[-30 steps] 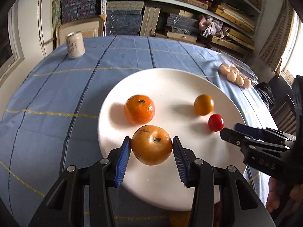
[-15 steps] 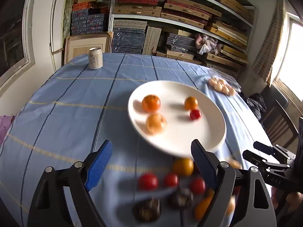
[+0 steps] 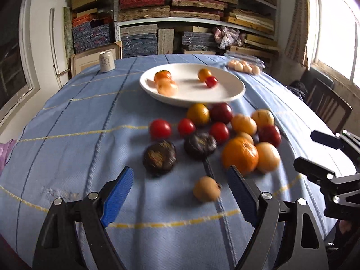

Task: Organize fruits
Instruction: 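Return both tools to the fruit cluster, left tool to a small brown pear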

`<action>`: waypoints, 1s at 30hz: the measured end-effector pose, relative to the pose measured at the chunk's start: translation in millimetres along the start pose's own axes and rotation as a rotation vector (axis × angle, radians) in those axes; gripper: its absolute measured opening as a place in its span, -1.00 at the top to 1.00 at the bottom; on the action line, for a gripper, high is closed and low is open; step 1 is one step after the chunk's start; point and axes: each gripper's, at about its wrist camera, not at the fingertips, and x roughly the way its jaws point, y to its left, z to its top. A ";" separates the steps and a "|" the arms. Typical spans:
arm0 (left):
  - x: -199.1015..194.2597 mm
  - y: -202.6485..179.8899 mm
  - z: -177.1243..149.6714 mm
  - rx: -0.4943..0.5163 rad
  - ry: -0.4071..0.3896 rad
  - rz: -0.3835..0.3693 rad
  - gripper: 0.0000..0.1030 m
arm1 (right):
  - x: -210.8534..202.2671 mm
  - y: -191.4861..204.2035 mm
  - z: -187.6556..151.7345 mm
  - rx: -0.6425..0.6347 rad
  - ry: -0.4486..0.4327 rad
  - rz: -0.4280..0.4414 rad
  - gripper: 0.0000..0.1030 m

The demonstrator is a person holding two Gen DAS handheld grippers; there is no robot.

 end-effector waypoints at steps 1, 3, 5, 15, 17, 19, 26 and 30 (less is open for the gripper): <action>2.2 -2.1 -2.4 0.001 0.005 -0.003 -0.66 | -3.4 1.0 -1.6 0.001 -0.007 -0.001 -0.42; 7.7 -7.1 -6.5 0.007 0.017 0.007 -0.66 | -11.0 1.2 -4.6 0.008 -0.021 -0.009 -0.44; 13.8 -10.6 -9.5 0.012 0.031 0.022 -0.66 | -17.6 -1.5 -7.4 0.021 -0.029 -0.017 -0.45; 23.9 -12.0 -13.4 -0.006 0.064 0.009 0.43 | -27.9 -8.5 -16.0 0.041 -0.025 -0.025 -0.45; 23.7 -10.7 -13.8 -0.011 0.063 0.007 0.43 | -27.1 -8.8 -17.0 0.042 -0.019 -0.019 -0.45; 23.5 -8.3 -13.7 -0.022 0.062 0.001 0.43 | -25.7 -8.4 -17.1 0.044 -0.015 -0.017 -0.45; 18.7 -9.0 -14.8 -0.023 0.032 0.016 0.43 | -11.9 -7.4 -14.5 0.057 0.021 0.001 -0.45; 6.9 -7.7 -16.8 -0.032 -0.022 0.019 0.43 | 10.4 -3.6 -10.0 0.070 0.080 0.029 -0.44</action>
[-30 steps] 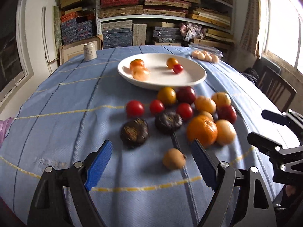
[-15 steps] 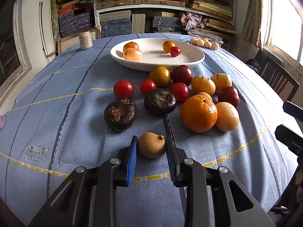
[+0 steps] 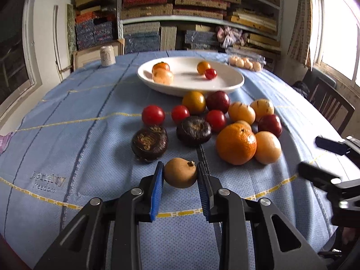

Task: Organize fruits
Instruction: 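Return both tools to the fruit cluster, left tool to a small brown pear, then grasp the small brown pear with the left tool while the right tool grasps a grapefruit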

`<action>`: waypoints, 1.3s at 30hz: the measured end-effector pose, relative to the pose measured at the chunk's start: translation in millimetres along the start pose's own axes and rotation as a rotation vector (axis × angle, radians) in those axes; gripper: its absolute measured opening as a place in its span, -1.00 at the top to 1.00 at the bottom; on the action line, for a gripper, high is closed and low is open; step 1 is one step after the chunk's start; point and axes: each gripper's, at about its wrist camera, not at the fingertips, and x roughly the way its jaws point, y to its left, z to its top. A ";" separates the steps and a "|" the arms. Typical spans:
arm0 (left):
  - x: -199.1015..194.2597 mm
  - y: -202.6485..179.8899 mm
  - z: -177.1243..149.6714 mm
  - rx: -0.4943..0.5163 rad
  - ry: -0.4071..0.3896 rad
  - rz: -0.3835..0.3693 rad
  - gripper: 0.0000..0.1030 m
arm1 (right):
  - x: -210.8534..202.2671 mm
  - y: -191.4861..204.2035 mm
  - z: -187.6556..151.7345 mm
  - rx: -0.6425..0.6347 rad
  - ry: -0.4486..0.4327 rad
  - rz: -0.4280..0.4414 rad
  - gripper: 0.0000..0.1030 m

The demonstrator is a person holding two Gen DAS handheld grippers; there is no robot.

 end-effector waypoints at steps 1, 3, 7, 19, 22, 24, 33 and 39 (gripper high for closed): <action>-3.4 1.6 -0.1 -0.006 -0.009 -0.006 0.43 | 3.7 0.3 0.6 0.005 0.011 0.011 -0.42; -8.6 2.7 0.4 -0.008 -0.022 -0.006 0.43 | 12.5 2.0 4.2 0.016 0.031 0.025 -0.36; -15.6 4.3 0.8 -0.009 -0.030 -0.006 0.43 | 28.1 6.2 11.1 0.029 0.055 0.025 -0.36; -7.3 8.7 -3.0 -0.024 -0.002 -0.003 0.43 | 55.9 22.4 29.8 -0.016 0.081 -0.071 -0.36; -6.0 9.7 -3.1 -0.025 0.000 -0.005 0.43 | 62.0 24.3 33.3 -0.030 0.092 -0.095 -0.39; -5.9 10.2 -3.2 -0.026 0.001 -0.005 0.43 | 66.3 23.6 32.5 -0.030 0.109 -0.093 -0.40; -2.7 11.0 -2.6 -0.027 0.005 -0.009 0.43 | 66.5 14.3 28.4 0.026 0.095 -0.010 0.20; -3.2 9.0 -2.9 -0.023 0.007 -0.012 0.43 | 59.6 14.4 23.7 0.033 0.081 -0.002 0.20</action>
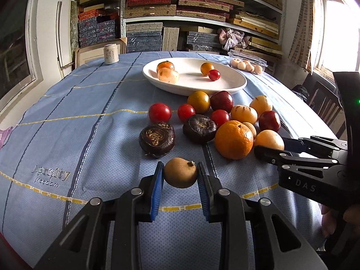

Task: Organize fruits
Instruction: 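Grasp the small brown pear with the left tool while the right tool grasps a grapefruit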

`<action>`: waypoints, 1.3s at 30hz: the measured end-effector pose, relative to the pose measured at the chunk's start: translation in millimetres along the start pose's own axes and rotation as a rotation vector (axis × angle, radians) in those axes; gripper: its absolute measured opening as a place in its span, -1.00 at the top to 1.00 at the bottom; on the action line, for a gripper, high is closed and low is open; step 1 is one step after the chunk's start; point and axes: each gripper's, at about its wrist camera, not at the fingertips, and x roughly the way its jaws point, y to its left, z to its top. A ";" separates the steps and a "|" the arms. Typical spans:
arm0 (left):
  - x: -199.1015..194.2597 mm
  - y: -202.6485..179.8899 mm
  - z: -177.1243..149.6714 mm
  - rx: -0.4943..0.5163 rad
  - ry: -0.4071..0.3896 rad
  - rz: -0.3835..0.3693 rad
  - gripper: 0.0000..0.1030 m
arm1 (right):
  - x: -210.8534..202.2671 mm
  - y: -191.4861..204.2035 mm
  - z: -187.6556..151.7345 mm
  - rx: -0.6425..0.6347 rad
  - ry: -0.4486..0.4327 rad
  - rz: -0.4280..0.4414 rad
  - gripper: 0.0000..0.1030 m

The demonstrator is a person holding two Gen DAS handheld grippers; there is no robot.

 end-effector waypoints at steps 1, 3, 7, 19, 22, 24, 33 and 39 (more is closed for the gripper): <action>0.0 -0.3 0.0 0.001 0.000 0.000 0.43 | -0.9 -0.7 -0.5 0.003 -0.002 -0.001 0.20; 0.6 -1.1 0.4 0.000 0.000 0.000 0.43 | -2.9 -1.0 -2.0 0.001 -0.007 -0.007 0.20; -0.2 -2.0 0.2 0.001 -0.003 0.001 0.43 | -7.0 -0.4 -4.9 -0.004 -0.017 -0.013 0.20; -1.3 -2.8 -0.2 0.000 -0.004 0.002 0.43 | -8.9 2.4 -7.9 -0.014 -0.021 -0.013 0.20; -2.5 -3.2 -0.1 0.001 -0.007 0.001 0.43 | -8.9 2.5 -7.9 -0.014 -0.021 -0.013 0.20; -4.2 -3.8 0.3 0.002 -0.009 0.002 0.43 | -9.2 2.7 -8.2 -0.015 -0.021 -0.014 0.20; -10.2 -5.8 1.5 0.001 -0.017 0.005 0.43 | -19.1 3.6 -13.0 -0.030 -0.043 -0.025 0.20; -13.6 -7.3 2.5 0.003 -0.024 0.008 0.43 | -29.5 0.0 -14.8 -0.031 -0.065 -0.032 0.20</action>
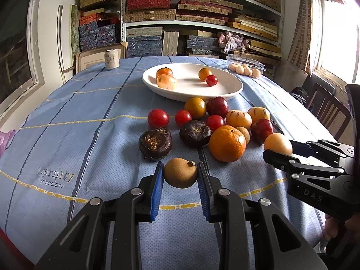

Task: Organize fruits
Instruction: 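Grasp the small brown pear with the left tool while the right tool grasps a grapefruit, then carry the brown pear and grapefruit over the white plate and open both tools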

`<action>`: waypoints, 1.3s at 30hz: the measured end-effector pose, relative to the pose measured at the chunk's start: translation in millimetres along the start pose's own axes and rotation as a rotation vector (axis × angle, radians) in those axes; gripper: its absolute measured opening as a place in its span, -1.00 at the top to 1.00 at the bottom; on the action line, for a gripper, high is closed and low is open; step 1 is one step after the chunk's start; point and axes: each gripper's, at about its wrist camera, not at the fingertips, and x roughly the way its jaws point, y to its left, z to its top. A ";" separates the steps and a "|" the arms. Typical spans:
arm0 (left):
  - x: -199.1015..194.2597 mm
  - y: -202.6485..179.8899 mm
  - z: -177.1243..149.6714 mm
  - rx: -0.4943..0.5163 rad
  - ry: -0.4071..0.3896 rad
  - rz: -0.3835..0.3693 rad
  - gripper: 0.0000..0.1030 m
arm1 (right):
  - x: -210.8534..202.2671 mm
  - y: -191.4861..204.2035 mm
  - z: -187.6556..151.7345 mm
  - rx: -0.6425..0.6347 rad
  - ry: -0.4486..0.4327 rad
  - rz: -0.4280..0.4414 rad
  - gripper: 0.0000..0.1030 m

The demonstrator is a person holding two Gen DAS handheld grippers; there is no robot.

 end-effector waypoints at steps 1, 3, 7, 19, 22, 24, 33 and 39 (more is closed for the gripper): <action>-0.7 -0.4 0.3 0.000 -0.001 0.000 0.43 | -2.0 -0.1 -0.6 -0.001 -0.003 -0.001 0.20; -1.3 -1.5 1.0 0.002 -0.003 0.001 0.43 | -6.8 -1.4 -2.6 -0.001 -0.011 -0.003 0.20; -2.0 -2.8 1.4 0.004 -0.004 0.002 0.43 | -12.3 -3.0 -3.2 0.000 -0.020 -0.004 0.20; -12.0 -12.4 0.9 0.016 -0.020 0.012 0.43 | -31.6 -9.6 -6.3 0.011 -0.056 0.000 0.20; -13.6 -13.3 0.9 0.014 -0.022 0.014 0.43 | -36.3 -12.3 -7.0 0.017 -0.066 0.000 0.20; -14.9 -14.4 1.7 0.016 -0.026 0.016 0.43 | -39.2 -14.1 -7.9 0.018 -0.071 -0.001 0.20; -18.2 -9.2 25.0 -0.011 -0.026 -0.025 0.43 | -52.1 -32.3 -0.6 0.042 -0.093 0.018 0.20; -10.1 -10.2 56.0 0.001 -0.037 -0.033 0.43 | -48.9 -46.8 17.4 0.057 -0.081 0.029 0.20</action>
